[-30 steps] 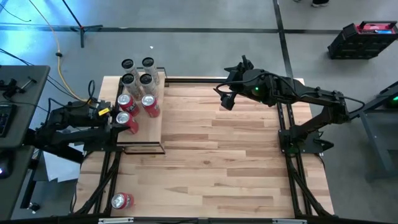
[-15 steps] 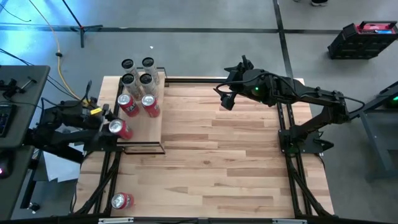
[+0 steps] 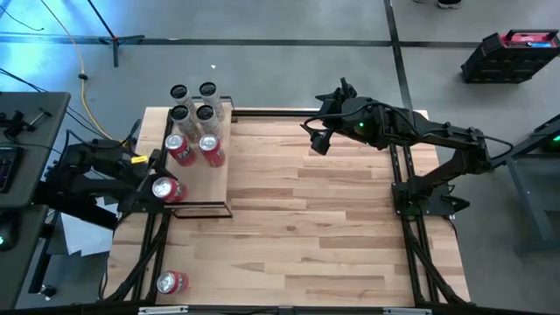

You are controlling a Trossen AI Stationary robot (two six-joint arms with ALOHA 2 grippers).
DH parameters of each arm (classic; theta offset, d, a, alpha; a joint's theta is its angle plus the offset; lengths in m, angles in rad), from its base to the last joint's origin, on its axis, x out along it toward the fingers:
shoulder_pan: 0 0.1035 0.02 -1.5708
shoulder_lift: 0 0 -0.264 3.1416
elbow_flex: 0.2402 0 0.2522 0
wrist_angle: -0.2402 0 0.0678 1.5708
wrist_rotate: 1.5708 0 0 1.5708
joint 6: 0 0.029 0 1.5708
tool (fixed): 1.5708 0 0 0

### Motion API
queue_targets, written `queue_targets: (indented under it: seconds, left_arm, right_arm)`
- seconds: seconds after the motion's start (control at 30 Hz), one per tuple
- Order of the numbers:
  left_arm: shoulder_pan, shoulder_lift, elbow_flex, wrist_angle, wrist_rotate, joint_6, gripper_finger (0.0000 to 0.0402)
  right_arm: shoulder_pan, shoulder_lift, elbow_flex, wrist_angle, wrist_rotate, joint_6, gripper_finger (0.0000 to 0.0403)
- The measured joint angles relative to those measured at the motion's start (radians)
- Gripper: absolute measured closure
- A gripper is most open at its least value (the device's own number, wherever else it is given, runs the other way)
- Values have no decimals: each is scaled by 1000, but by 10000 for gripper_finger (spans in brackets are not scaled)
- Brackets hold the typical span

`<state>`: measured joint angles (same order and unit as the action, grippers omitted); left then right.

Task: Place canned beverage on shelf
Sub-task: Put the top red soda can on the shelf

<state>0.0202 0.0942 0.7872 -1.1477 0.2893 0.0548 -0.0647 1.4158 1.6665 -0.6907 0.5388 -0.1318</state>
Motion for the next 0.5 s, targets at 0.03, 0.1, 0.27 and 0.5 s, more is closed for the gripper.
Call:
queue_targets:
  seconds: [0.03, 0.1, 0.27, 0.5]
  left_arm:
    - [-8, 7, 0, 0, -1, 3, 87]
    - [-22, 12, 0, 3, -11, 15, 87]
    - [-53, 12, 0, 7, -77, 40, 87]
    - [-72, 12, 0, 10, -180, 3, 85]
  right_arm:
    - [0, 0, 0, 0, 0, 0, 11]
    - [0, 0, 0, 0, 0, 0, 11]
    - [0, 0, 0, 0, 0, 0, 11]
    - [0, 0, 0, 0, 0, 0, 11]
